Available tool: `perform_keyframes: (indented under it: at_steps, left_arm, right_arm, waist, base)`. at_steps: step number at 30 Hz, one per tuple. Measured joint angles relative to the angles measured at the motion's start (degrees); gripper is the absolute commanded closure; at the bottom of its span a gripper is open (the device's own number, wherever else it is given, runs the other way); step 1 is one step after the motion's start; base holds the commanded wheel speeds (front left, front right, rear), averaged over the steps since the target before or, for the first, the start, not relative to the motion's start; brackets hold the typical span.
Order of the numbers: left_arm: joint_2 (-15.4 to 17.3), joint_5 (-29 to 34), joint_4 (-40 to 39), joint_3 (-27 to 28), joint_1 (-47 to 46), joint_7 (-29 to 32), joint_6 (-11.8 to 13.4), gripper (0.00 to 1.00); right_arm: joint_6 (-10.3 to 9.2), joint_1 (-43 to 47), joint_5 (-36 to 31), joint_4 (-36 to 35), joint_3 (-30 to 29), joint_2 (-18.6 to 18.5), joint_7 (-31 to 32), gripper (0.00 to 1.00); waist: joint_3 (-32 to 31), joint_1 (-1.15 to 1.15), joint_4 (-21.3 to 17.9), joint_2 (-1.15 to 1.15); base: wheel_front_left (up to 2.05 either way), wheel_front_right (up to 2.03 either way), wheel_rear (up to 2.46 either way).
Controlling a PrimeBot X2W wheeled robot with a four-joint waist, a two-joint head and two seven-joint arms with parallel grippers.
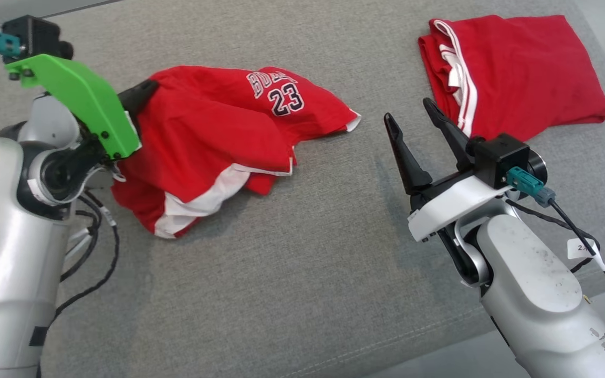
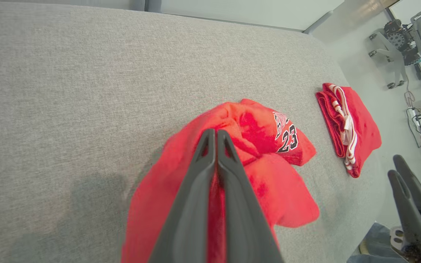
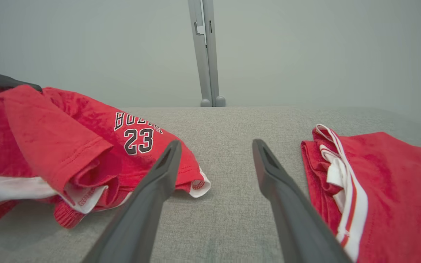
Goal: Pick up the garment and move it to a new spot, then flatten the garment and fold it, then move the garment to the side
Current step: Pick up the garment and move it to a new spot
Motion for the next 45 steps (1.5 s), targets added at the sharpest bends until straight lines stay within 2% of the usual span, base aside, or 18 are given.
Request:
perform_keyframes:
  at_steps: [2, 3, 7, 12, 18, 25, 31, 39, 45]
  left_arm:
    - [1.38, 1.49, 1.32, 0.81, -0.12, -0.92, 0.05, 0.62]
    - [1.92, 2.18, 2.01, 1.27, -0.21, -1.34, 0.10, 0.26]
    - [2.92, 3.22, 4.39, 2.37, -0.61, -3.31, 0.52, 0.00]
    - [1.58, 3.22, 7.44, 2.61, -0.59, -5.61, 0.52, 0.00]
    - [-1.38, 2.36, 8.98, 2.56, -0.56, -8.69, 0.48, 0.00]
    - [-1.27, 2.93, 8.66, 4.05, -0.54, -14.89, -1.97, 0.00]
    - [-0.77, 4.19, 4.26, 3.83, 1.22, -19.52, -4.83, 0.00]
    - [0.00, 10.51, -0.51, 2.46, 12.17, -29.09, -5.56, 0.00]
    - [-4.17, 10.54, -2.13, 1.77, 24.85, -35.94, -4.53, 0.00]
  right_arm:
    - [0.01, 0.01, 0.00, 0.01, -0.07, 0.38, 0.00, 0.00]
    - [0.01, 0.02, -0.01, 0.00, -0.13, 0.59, 0.00, 0.00]
    - [0.52, 0.27, -0.03, 0.00, -0.44, 0.85, -0.05, 0.00]
    - [0.49, 1.57, -0.37, -0.03, -1.93, 0.85, -0.13, 0.00]
    - [0.49, 2.39, -1.07, -0.08, -3.13, 0.07, -0.13, 0.00]
    - [0.53, 4.42, -2.00, -0.43, -4.17, -1.14, -0.13, 0.00]
    - [0.65, 7.40, -2.57, -1.00, -4.72, -2.37, -0.14, 0.00]
    - [1.18, 12.11, -2.56, -0.84, -4.86, -2.80, -0.14, 0.00]
    - [1.19, 15.25, -2.52, -0.76, -4.97, -2.85, -0.13, 0.00]
  waist:
    - [0.36, 0.00, -1.25, 0.00]
    - [0.53, 0.00, -1.86, 0.00]
    - [1.26, 0.00, -4.22, 0.00]
    - [1.99, 0.00, -6.33, 0.00]
    - [1.52, 0.00, -5.64, 0.00]
    - [-0.96, 0.00, -2.70, 0.00]
    - [-3.38, 0.00, 0.18, 0.00]
    - [-6.53, 0.00, 5.22, 0.00]
    - [-8.56, 0.00, 9.64, 0.00]
  base:
    - [0.00, 0.00, 0.00]
    - [0.00, 0.00, 0.00]
    - [0.00, 0.00, 0.00]
    - [0.00, 0.00, 0.00]
    - [0.00, 0.00, 0.00]
    - [0.00, 0.00, 0.00]
    - [0.00, 0.00, 0.00]
    - [0.00, 0.00, 0.00]
    - [0.00, 0.00, 0.00]
